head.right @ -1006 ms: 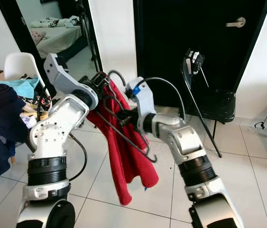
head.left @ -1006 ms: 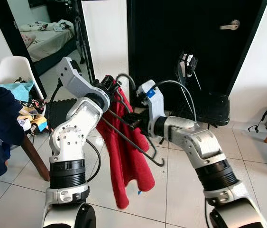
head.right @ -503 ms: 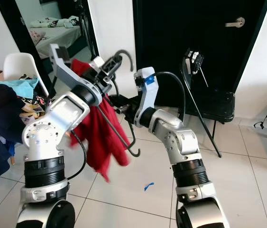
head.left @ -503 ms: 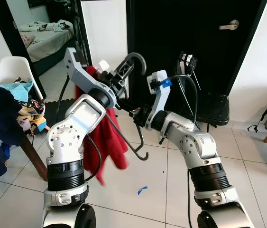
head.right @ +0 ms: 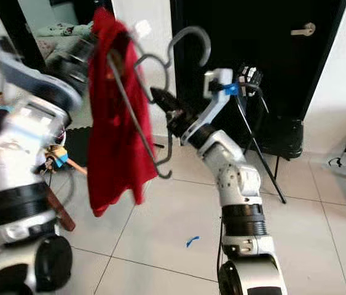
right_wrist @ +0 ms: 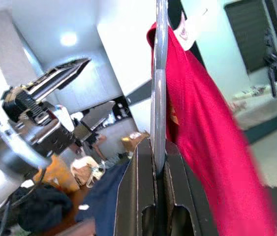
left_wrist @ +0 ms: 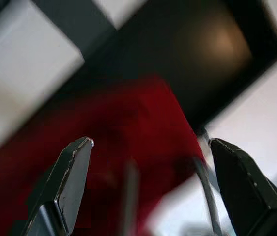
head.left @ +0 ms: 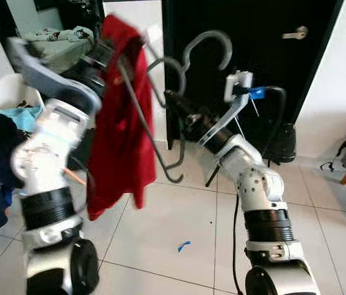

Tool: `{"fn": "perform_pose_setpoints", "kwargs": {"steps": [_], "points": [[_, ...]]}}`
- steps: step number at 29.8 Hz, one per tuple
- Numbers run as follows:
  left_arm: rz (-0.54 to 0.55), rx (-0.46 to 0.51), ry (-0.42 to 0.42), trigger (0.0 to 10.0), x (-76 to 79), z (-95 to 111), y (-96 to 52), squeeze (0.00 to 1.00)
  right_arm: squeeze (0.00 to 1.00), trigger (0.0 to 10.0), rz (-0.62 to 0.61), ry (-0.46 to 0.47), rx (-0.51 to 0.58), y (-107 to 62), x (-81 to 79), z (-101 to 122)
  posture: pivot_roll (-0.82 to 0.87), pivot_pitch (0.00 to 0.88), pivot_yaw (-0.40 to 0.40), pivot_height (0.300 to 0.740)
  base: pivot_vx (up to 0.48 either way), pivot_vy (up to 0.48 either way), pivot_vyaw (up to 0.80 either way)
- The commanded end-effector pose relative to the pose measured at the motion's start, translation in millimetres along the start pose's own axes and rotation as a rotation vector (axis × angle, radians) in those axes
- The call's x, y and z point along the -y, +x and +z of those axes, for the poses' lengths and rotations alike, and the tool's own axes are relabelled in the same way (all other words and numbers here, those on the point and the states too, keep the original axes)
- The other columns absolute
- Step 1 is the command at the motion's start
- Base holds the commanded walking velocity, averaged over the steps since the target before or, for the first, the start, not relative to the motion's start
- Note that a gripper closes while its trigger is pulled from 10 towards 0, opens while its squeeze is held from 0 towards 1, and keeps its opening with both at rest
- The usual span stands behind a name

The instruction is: Hang hanger

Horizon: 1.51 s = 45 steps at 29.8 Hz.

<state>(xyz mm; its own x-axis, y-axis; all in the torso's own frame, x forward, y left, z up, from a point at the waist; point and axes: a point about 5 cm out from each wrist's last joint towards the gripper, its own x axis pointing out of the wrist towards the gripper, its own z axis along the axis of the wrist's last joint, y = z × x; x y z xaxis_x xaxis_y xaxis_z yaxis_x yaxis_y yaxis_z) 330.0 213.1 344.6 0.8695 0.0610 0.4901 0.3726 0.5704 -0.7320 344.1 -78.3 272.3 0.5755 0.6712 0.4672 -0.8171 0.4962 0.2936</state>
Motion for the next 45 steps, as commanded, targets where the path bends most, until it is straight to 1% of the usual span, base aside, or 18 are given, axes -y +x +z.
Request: {"fn": "perform_pose_setpoints", "kwargs": {"steps": [1, 3, 4, 5, 6, 7, 10, 11, 12, 13, 14, 16, 18, 20, 28, 32, 37, 45], "points": [[0.008, 0.065, 0.018, 10.0, -0.3, 13.1, -0.3, 0.0, 0.0, 10.0, 0.048, -0.008, 0.053, 5.3, -6.8, 9.5, 0.01, 0.0, 0.023, 0.74, 0.0, 0.0, 0.0], [-0.104, 0.194, 0.109, 10.0, 1.8, 41.7, -14.5, 0.0, 0.0, 10.0, 0.065, -0.019, 0.074, 5.6, -7.2, 17.2, 0.02, 0.0, 0.017, 0.74, 0.0, 0.0, 0.0], [-0.153, 0.22, 0.142, 10.0, 2.9, 47.0, -20.9, 0.0, 0.0, 10.0, 0.072, -0.024, 0.079, 5.6, -7.6, 19.7, 0.02, 0.0, 0.017, 0.74, 0.0, 0.0, 0.0], [-0.153, 0.22, 0.142, 10.0, 2.9, 47.0, -20.9, 0.0, 0.0, 10.0, 0.072, -0.024, 0.079, 5.6, -7.6, 19.7, 0.02, 0.0, 0.017, 0.74, 0.0, 0.0, 0.0], [-0.164, 0.208, 0.223, 10.0, -1.1, 45.5, -28.4, 0.0, 0.0, 10.0, 0.086, -0.035, 0.084, 5.9, -8.9, 23.1, 0.02, 0.0, 0.012, 0.74, 0.0, 0.0, 0.0], [-0.164, 0.208, 0.223, 10.0, -1.1, 45.5, -28.4, 0.0, 0.0, 10.0, 0.086, -0.035, 0.084, 5.9, -8.9, 23.1, 0.02, 0.0, 0.012, 0.74, 0.0, 0.0, 0.0], [-0.201, 0.075, 0.464, 10.0, -6.8, 17.1, -42.5, 0.0, 0.0, 10.0, 0.109, -0.077, 0.078, 8.1, -12.9, 28.2, 0.02, 0.0, 0.007, 0.74, 0.0, 0.0, 0.0], [-0.226, 0.041, 0.519, 10.0, -6.3, 8.1, -44.2, 0.0, 0.0, 10.0, 0.109, -0.088, 0.075, 8.7, -13.2, 28.6, 0.01, 0.0, 0.007, 0.74, 0.0, 0.0, 0.0], [-0.226, 0.041, 0.519, 10.0, -6.3, 8.1, -44.2, 0.0, 0.0, 10.0, 0.109, -0.088, 0.075, 8.7, -13.2, 28.6, 0.01, 0.0, 0.007, 0.74, 0.0, 0.0, 0.0], [-0.256, -0.011, 0.629, 10.0, -7.0, -7.6, -46.0, 0.0, 0.0, 10.0, 0.099, -0.104, 0.07, 10.1, -13.0, 29.1, 0.01, 0.0, 0.004, 0.74, 0.0, 0.0, 0.0], [-0.256, -0.011, 0.629, 10.0, -7.0, -7.6, -46.0, 0.0, 0.0, 10.0, 0.099, -0.104, 0.07, 10.1, -13.0, 29.1, 0.01, 0.0, 0.004, 0.74, 0.0, 0.0, 0.0], [-0.269, -0.04, 0.727, 10.0, -10.5, -18.3, -47.5, 0.0, 0.0, 10.0, 0.097, -0.11, 0.072, 11.3, -13.4, 30.2, 0.01, 0.0, 0.005, 0.74, 0.0, 0.0, 0.0], [-0.26, -0.041, 0.748, 10.0, -12.5, -21.8, -47.3, 0.0, 0.0, 10.0, 0.098, -0.112, 0.075, 11.9, -14.3, 31.4, 0.01, 0.0, 0.007, 0.74, 0.0, 0.0, 0.0], [-0.262, -0.039, 0.837, 10.0, -13.8, -30.3, -46.7, 0.0, 0.0, 10.0, 0.111, -0.122, 0.079, 13.5, -17.8, 34.3, 0.0, 0.0, 0.006, 0.74, 0.0, 0.0, 0.0], [-0.282, -0.029, 0.909, 10.0, -12.3, -38.3, -46.4, 0.0, 0.0, 10.0, 0.136, -0.13, 0.078, 15.0, -23.5, 36.3, -0.01, 0.0, 0.012, 0.74, 0.0, 0.0, 0.0], [-0.231, -0.007, 0.995, 10.0, -21.4, -36.4, -45.8, 0.0, 0.0, 10.0, 0.149, -0.134, 0.084, 15.1, -25.9, 39.3, -0.01, 0.0, 0.015, 0.74, 0.0, 0.0, 0.0], [-0.21, -0.014, 1.011, 10.0, -25.7, -36.1, -45.2, 0.0, 0.0, 10.0, 0.161, -0.136, 0.086, 15.2, -27.6, 40.9, -0.01, 0.0, 0.017, 0.74, 0.0, 0.0, 0.0], [-0.187, 0.006, 1.043, 10.0, -31.5, -34.0, -40.0, 0.0, 0.0, 10.0, 0.287, -0.127, 0.059, 13.3, -47.5, 37.4, -0.02, 0.0, 0.024, 0.74, 0.0, 0.0, 0.0]]}}
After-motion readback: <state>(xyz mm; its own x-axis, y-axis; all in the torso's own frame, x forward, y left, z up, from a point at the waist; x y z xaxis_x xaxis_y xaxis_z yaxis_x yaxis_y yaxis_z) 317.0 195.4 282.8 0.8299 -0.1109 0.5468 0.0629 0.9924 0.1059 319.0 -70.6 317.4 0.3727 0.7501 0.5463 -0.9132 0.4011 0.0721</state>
